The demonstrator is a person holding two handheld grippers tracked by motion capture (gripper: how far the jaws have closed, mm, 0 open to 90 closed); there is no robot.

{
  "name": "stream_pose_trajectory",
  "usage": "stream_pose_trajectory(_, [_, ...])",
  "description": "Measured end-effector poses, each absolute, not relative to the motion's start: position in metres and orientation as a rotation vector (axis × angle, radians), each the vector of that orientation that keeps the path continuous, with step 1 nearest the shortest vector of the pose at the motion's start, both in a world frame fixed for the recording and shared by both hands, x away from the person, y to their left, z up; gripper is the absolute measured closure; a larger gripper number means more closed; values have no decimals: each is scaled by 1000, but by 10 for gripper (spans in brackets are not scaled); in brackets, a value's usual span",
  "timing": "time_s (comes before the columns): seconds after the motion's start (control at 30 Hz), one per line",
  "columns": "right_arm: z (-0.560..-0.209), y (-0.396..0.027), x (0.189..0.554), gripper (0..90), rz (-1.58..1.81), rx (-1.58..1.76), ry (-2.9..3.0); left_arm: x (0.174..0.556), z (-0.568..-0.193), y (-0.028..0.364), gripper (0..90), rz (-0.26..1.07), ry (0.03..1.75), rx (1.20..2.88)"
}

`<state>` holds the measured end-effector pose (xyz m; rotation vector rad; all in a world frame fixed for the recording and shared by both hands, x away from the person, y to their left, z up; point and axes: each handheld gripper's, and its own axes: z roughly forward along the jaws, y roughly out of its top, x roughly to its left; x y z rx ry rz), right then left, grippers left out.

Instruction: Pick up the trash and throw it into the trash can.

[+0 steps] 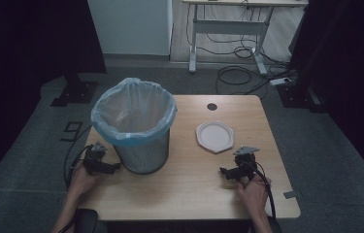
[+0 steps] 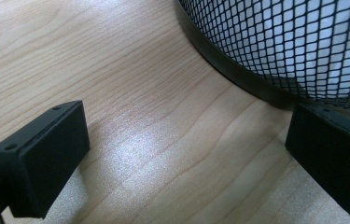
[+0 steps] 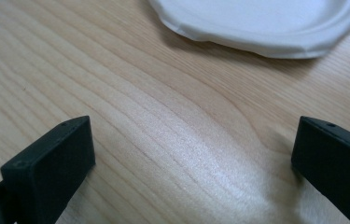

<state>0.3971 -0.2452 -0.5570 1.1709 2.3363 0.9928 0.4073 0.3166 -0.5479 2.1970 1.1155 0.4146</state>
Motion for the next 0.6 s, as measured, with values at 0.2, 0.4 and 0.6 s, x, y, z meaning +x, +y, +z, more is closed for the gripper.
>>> stream_pose_trajectory(0.2, [-557,-244,396,0,991,1180,2329,408,-548,316,0,414,1113,2199])
stream_pose_trajectory(0.4, [-557,-244,396,0,988,1186,2322,408,-548,316,0,413,1113,2199])
stream_pose_trajectory(0.6, [-557,-244,396,0,988,1188,2324,408,-548,316,0,413,1113,2199])
